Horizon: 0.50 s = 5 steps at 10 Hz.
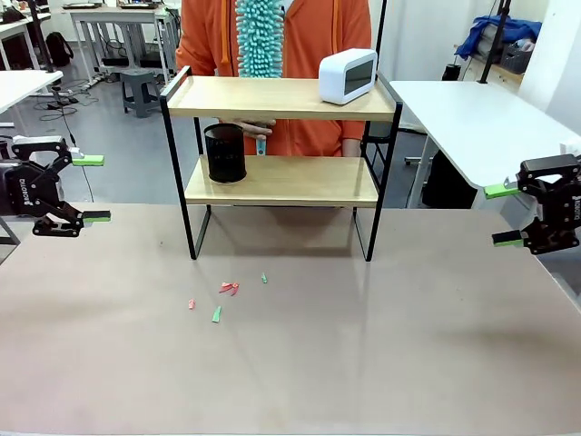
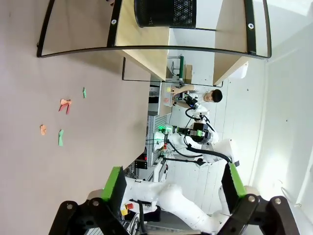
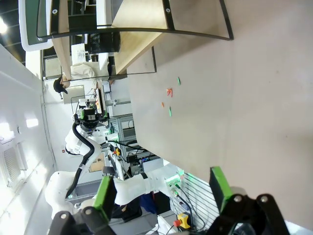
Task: Clean the shelf.
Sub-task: Hand the Duster back to the human.
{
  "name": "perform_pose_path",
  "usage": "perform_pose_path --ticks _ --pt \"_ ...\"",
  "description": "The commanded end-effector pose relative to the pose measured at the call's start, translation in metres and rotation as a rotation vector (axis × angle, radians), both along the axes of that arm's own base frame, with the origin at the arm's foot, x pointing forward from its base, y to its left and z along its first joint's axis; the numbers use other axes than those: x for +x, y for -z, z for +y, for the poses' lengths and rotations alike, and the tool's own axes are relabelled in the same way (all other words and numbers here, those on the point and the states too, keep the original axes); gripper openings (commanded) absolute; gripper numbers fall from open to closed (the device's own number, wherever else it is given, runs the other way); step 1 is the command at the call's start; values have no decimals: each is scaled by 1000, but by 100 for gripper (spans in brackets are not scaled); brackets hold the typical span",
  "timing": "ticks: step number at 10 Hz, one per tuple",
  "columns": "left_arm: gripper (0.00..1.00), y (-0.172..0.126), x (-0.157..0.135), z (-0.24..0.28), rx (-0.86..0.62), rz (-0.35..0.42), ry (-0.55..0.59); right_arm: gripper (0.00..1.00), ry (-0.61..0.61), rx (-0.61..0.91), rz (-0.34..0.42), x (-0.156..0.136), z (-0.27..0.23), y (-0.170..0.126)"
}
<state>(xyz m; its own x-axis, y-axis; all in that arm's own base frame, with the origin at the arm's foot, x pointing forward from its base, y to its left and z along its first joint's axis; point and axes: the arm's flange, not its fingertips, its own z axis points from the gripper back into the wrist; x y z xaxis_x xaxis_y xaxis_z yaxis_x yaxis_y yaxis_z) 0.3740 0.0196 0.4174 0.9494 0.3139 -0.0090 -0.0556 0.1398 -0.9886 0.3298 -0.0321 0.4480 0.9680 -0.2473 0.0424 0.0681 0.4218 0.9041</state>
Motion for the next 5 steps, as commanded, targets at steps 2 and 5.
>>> perform_pose_path --ticks 2,5 --pt "100 -2 -1 0 -4 -6 -1 100 1 -3 12 -1 1 -1" --pt "100 -2 -1 0 -4 -6 -1 100 1 -3 12 -1 1 -1"
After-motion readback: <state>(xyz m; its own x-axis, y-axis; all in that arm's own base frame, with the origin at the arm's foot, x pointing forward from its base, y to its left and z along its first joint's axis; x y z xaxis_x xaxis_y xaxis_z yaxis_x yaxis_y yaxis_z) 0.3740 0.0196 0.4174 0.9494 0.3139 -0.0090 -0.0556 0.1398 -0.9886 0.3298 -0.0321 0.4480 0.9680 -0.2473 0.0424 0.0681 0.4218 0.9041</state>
